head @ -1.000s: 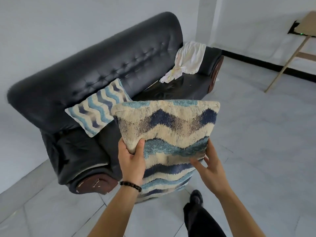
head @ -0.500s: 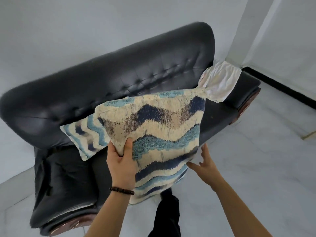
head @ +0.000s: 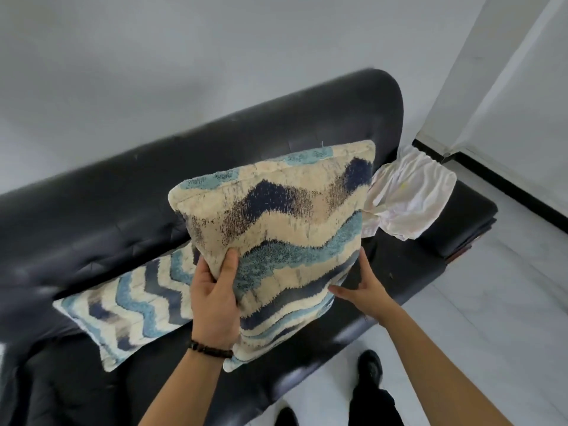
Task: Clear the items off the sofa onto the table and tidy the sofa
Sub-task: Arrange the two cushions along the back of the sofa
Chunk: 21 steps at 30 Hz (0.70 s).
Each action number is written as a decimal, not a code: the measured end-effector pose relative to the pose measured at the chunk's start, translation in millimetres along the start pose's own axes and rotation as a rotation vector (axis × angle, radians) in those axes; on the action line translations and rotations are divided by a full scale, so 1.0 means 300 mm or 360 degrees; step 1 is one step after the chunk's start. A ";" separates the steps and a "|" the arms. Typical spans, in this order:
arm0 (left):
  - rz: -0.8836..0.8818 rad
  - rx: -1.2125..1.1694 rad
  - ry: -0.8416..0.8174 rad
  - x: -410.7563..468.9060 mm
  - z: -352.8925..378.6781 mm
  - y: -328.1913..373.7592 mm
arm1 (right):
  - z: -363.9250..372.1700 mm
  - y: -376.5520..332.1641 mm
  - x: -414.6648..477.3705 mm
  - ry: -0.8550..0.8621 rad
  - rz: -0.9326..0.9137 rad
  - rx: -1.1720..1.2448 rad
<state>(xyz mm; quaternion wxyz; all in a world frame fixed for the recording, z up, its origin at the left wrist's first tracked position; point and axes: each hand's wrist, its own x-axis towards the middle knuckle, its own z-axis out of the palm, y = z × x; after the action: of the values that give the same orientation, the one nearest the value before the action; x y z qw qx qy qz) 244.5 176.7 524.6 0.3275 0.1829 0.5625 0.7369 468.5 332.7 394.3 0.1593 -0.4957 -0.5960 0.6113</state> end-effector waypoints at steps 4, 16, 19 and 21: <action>-0.0048 -0.0063 0.0064 0.147 0.108 -0.063 | -0.104 -0.022 0.252 -0.0212 0.0058 -0.0066; -0.0733 0.0150 0.1002 0.518 0.225 -0.616 | -0.264 -0.055 0.869 -0.0166 -0.0523 -0.1187; -0.0812 0.0241 0.1029 0.582 0.221 -0.742 | -0.186 -0.047 1.007 -0.0294 -0.0800 -0.1398; -0.0771 0.0379 0.0923 0.645 0.201 -0.839 | -0.091 0.000 1.111 -0.0457 -0.0968 -0.1438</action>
<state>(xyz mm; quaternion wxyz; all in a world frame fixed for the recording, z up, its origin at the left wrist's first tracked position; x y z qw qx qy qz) 213.4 391.2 284.7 0.2959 -0.1341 0.7400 0.5890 337.5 610.2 261.1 0.0174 -0.2323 -0.9303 0.2832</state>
